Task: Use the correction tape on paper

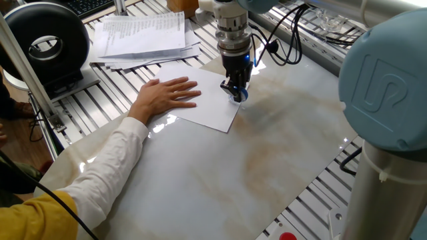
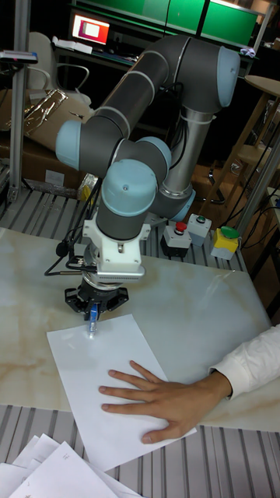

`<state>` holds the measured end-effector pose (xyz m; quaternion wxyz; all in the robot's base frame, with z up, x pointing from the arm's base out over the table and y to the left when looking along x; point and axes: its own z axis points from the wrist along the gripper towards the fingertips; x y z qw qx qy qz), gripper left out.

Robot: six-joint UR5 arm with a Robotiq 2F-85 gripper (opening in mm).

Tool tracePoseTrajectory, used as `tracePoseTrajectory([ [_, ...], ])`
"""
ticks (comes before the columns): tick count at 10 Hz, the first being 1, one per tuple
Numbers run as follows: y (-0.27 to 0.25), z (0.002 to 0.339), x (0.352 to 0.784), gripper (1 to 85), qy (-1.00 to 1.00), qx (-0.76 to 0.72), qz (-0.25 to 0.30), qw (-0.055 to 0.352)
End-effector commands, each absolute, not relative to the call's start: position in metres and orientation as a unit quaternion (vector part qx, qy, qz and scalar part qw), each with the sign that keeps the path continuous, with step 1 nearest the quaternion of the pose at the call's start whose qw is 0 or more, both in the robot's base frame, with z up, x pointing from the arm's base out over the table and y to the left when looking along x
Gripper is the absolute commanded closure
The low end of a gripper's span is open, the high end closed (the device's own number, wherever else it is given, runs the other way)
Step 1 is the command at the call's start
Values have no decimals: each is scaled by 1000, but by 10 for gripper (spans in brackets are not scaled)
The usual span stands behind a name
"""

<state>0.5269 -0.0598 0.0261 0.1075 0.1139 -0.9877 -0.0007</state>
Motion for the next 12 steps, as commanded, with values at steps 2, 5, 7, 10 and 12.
tracePoseTrajectory([
  [2,-59,27,524,840,-988,111,-3,109],
  [5,-58,28,522,840,-988,110,-4,112],
  [7,-59,28,520,840,-988,108,-8,113],
  [10,-59,28,517,840,-987,108,-9,116],
  [12,-60,28,515,840,-987,107,-10,119],
])
